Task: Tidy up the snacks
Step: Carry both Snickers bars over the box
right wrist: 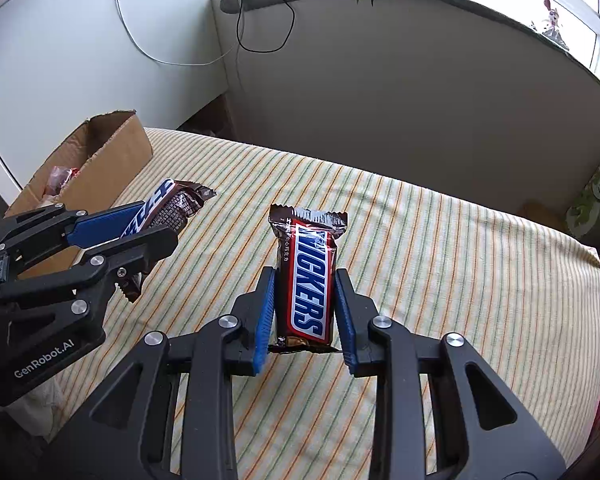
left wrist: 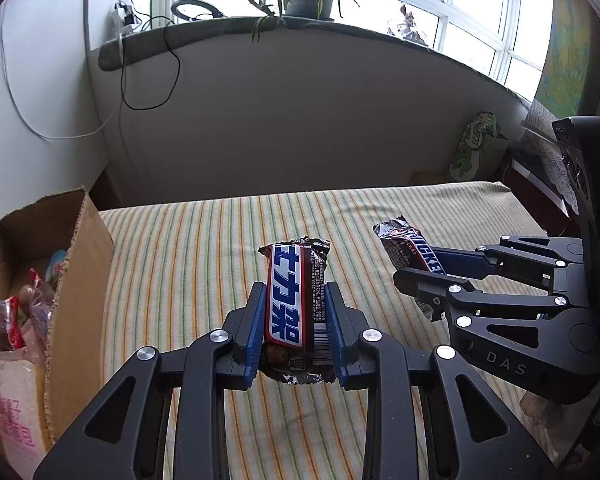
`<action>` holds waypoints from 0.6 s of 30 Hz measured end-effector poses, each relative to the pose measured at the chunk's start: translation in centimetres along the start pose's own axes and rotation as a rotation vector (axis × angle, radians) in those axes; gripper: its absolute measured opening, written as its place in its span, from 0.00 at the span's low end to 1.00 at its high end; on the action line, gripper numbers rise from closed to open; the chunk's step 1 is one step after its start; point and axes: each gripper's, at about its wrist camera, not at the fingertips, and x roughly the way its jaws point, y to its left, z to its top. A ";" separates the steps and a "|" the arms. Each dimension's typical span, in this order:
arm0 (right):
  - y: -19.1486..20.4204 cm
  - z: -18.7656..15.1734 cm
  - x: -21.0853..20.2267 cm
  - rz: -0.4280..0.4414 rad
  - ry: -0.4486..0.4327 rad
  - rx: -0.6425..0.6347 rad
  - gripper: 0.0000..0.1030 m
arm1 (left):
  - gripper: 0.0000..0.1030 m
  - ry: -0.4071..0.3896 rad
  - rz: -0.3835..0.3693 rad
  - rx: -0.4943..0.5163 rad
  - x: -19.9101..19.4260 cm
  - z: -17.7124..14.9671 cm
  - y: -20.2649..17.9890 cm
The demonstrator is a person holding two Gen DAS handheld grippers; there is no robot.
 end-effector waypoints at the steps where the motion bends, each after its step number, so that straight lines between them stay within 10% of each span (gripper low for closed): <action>1: 0.1 0.0 -0.3 0.000 -0.003 -0.001 0.29 | 0.26 -0.011 -0.006 0.000 -0.5 0.1 0.0; 18: 7.3 1.9 -4.3 0.039 -0.068 -0.086 0.29 | 0.26 -0.189 -0.005 -0.020 -8.3 0.0 2.8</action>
